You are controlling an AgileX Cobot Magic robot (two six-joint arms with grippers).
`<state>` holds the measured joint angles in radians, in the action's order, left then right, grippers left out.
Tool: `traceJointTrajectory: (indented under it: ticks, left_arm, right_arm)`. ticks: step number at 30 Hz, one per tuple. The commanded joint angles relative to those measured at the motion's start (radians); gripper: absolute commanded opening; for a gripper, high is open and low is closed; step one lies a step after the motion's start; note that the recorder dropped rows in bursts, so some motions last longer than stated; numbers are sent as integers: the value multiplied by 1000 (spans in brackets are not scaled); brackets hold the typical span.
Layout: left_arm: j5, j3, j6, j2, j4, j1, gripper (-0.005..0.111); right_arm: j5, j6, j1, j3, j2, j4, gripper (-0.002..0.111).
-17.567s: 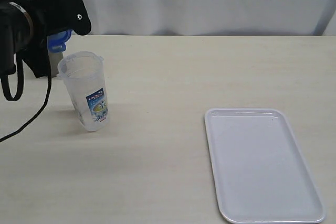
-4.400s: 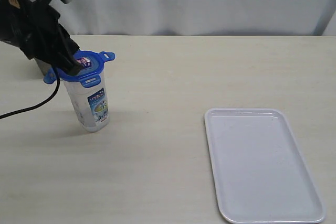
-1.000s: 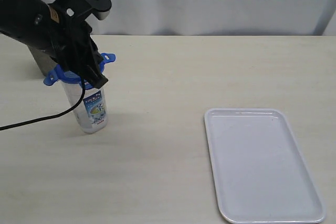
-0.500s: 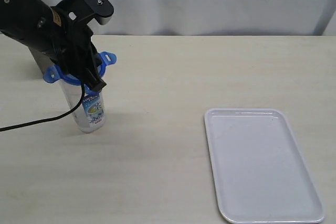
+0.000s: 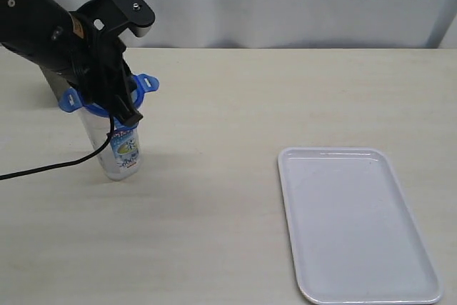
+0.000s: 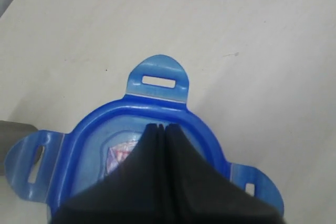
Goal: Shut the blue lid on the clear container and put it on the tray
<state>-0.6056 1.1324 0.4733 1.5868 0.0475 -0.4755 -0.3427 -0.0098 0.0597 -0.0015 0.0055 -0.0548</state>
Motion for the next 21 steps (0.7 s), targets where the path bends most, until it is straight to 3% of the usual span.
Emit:
traceJointTrajectory:
  ticks: [1, 21]
  left_arm:
    - [4, -3, -8, -30, 13, -2, 0]
    - [1, -3, -19, -73, 3, 0, 0]
  right_arm:
    - [1, -3, 1, 2, -5, -2, 4]
    - [1, -3, 1, 2, -5, -2, 4]
